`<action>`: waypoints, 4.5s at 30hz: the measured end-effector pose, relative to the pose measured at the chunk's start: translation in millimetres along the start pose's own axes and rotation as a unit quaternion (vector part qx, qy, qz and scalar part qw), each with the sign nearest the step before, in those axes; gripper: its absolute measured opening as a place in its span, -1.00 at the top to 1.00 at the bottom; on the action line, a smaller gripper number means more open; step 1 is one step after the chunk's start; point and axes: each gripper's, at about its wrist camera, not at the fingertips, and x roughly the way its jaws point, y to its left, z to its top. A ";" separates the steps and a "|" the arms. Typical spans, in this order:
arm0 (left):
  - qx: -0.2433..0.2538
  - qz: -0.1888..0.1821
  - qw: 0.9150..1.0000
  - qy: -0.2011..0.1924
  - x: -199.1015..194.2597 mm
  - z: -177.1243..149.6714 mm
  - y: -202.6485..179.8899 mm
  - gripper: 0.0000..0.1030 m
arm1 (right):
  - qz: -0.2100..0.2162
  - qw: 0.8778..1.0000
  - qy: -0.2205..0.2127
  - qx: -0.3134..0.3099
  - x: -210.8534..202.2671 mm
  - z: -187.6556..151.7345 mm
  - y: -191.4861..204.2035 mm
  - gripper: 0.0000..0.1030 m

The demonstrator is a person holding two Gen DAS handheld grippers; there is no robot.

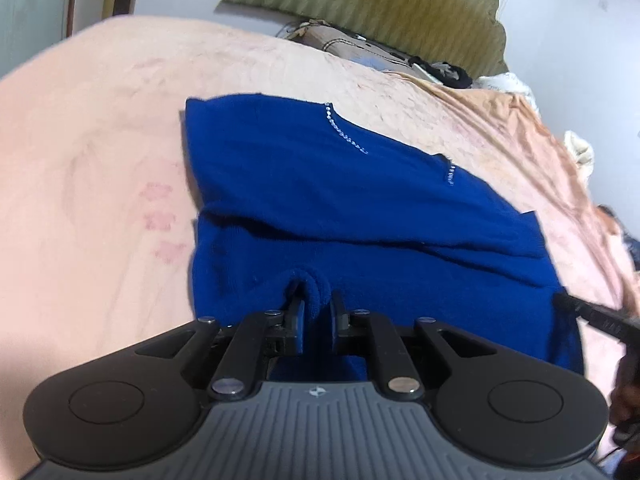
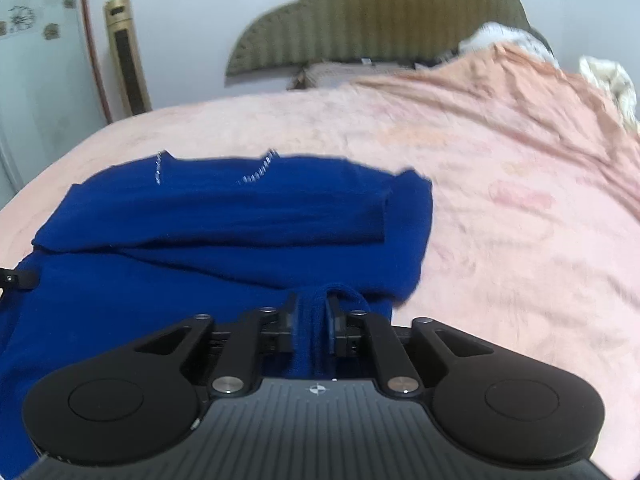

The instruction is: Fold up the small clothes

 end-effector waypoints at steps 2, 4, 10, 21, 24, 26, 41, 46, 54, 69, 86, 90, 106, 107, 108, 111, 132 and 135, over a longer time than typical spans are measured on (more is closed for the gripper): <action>0.000 0.002 1.000 0.005 -7.5 -4.3 3.4 0.53 | -0.003 1.000 0.001 -0.003 -10.1 -7.9 -1.5 0.17; 0.001 0.010 1.000 0.011 -17.8 -12.6 5.6 0.19 | -0.008 1.000 0.002 0.000 -23.1 -16.5 -4.7 0.10; 0.019 0.026 0.999 0.014 -51.9 -52.0 8.4 -0.39 | 0.029 0.996 0.044 0.076 -56.4 -51.6 -25.6 0.03; 0.007 -0.017 1.000 0.017 -85.8 -102.3 -3.0 -0.51 | 0.089 0.984 0.081 0.130 -93.7 -92.8 -9.9 -0.03; -0.007 -0.038 0.999 0.018 -84.4 -104.9 -5.6 -0.49 | 0.086 0.988 0.074 0.107 -95.1 -94.7 7.3 -0.02; -0.003 -0.050 0.999 0.023 -83.3 -106.3 -10.4 -0.49 | 0.094 0.988 0.075 0.096 -96.5 -95.5 16.0 -0.02; -0.049 -0.097 0.994 -0.023 -110.2 -97.8 -5.6 0.78 | 0.161 0.984 0.014 0.081 -135.8 -71.4 13.2 0.77; -0.045 -0.146 0.985 -0.076 -156.1 -84.5 -0.5 0.78 | 0.203 0.975 -0.032 0.083 -176.3 -52.4 1.7 0.77; 0.003 -0.117 0.988 -0.103 -177.1 -78.5 -7.8 0.81 | 0.203 0.975 -0.048 0.081 -200.9 -48.3 -9.1 0.77; 0.042 -0.021 0.990 -0.133 -133.6 -7.7 -63.0 0.81 | 0.137 0.980 -0.114 0.092 -145.9 -3.0 15.0 0.76; 0.058 0.092 0.991 -0.077 -49.8 27.8 -67.6 0.81 | 0.083 0.983 -0.110 0.121 -75.5 7.1 5.2 0.76; 0.074 0.112 0.988 -0.075 -38.4 31.0 -71.2 0.81 | 0.077 0.984 -0.113 0.117 -70.9 8.2 5.3 0.76; 0.100 0.129 0.982 -0.093 -28.6 36.8 -80.2 0.81 | 0.063 0.978 -0.125 0.154 -56.3 12.6 -7.8 0.77; 0.101 0.129 0.982 -0.097 -29.5 36.8 -80.4 0.81 | 0.064 0.978 -0.125 0.155 -55.7 12.8 -8.0 0.77; 0.103 0.131 0.981 -0.103 -30.9 36.7 -80.9 0.81 | 0.064 0.978 -0.126 0.156 -55.4 13.3 -8.5 0.77; 0.103 0.137 0.978 -0.117 -33.3 39.2 -82.7 0.81 | 0.066 0.977 -0.128 0.158 -54.1 16.0 -8.9 0.77; 0.089 0.156 0.976 -0.120 32.4 114.7 -81.1 0.81 | 0.079 0.968 -0.116 0.209 20.8 69.5 -31.2 0.77; 0.079 0.160 0.979 -0.102 55.0 123.7 -73.3 0.81 | 0.073 0.969 -0.102 0.212 42.9 74.4 -32.0 0.77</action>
